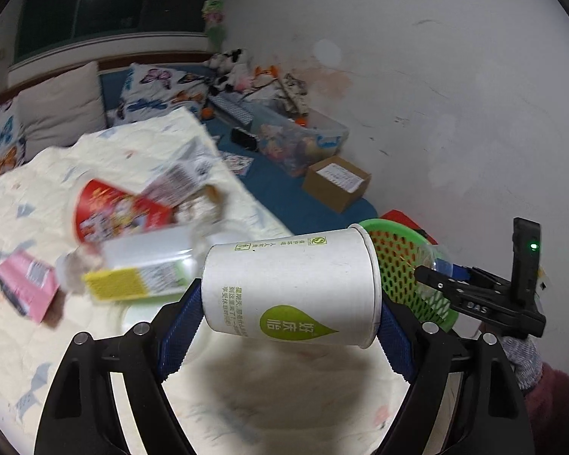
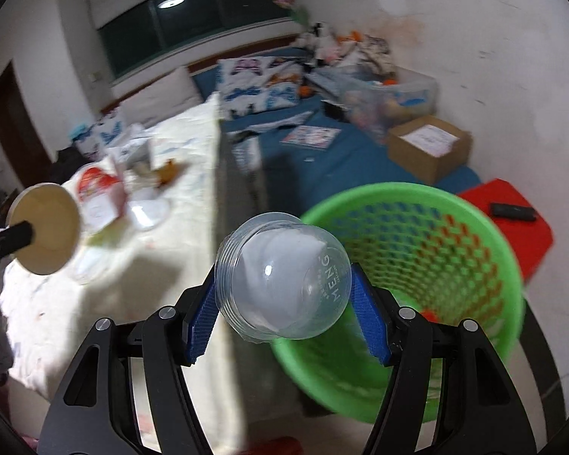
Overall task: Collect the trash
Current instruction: 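Carry the lid and paper cup to the green wastebasket and release both, then move both tools back over the bed toward the remaining trash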
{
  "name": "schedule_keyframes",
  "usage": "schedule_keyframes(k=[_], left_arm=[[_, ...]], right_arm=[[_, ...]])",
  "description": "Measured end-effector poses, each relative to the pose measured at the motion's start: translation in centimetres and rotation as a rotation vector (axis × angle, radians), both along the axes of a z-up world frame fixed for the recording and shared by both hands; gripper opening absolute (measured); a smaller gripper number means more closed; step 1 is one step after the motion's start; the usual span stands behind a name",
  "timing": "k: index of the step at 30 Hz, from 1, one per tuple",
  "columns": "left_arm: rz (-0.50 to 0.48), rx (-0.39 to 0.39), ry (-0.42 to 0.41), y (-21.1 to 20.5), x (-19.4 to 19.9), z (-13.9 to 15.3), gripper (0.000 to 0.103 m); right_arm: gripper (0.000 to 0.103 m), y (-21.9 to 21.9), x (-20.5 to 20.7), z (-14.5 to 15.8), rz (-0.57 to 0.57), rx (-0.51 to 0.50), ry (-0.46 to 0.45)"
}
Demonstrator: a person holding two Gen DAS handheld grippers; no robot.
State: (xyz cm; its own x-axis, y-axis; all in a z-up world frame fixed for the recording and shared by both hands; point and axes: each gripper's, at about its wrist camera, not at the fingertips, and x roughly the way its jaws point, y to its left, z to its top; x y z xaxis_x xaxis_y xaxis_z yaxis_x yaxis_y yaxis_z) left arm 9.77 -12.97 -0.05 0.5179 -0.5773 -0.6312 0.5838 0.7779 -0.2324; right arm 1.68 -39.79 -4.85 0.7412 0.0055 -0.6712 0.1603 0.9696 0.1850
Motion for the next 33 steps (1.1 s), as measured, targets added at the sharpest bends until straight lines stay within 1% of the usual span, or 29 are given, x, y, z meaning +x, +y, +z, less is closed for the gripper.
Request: schedule_keyframes(k=[5, 9, 11, 12, 13, 15, 20, 26, 33], left_arm=[[-0.056, 0.03, -0.008, -4.0, 0.3, 0.2, 0.08], [-0.105, 0.059, -0.017, -7.5, 0.4, 0.1, 0.08], [-0.127, 0.071, -0.016, -9.3, 0.5, -0.1, 0.08], [-0.136, 0.075, -0.014, -9.8, 0.5, -0.2, 0.08], [-0.145, 0.079, -0.011, -10.5, 0.5, -0.3, 0.08], [-0.164, 0.089, -0.006, -11.9, 0.6, -0.6, 0.08], [-0.209, 0.117, -0.001, -15.5, 1.0, -1.5, 0.08], [-0.256, 0.163, 0.032, -19.6, 1.2, -3.4, 0.08], [-0.275, 0.202, 0.068, -22.0, 1.6, -5.3, 0.082]], right_arm=[[0.065, -3.6, -0.5, -1.1, -0.088, -0.036, 0.031], [0.066, -6.6, -0.8, -2.4, -0.158, -0.033, 0.062], [0.07, -7.8, -0.9, -3.0, -0.188, -0.03, 0.075], [0.076, -8.4, -1.0, -3.2, -0.194, -0.022, 0.075], [0.078, -8.8, -1.1, -3.3, -0.201, -0.018, 0.075], [0.078, -9.6, -1.2, -3.5, -0.215, -0.025, 0.075], [0.078, -10.3, -2.1, -3.2, -0.224, -0.032, 0.055], [0.078, -10.1, -3.7, -2.8, -0.221, -0.031, 0.029], [0.078, -10.0, -5.3, -2.1, -0.227, -0.03, 0.002]])
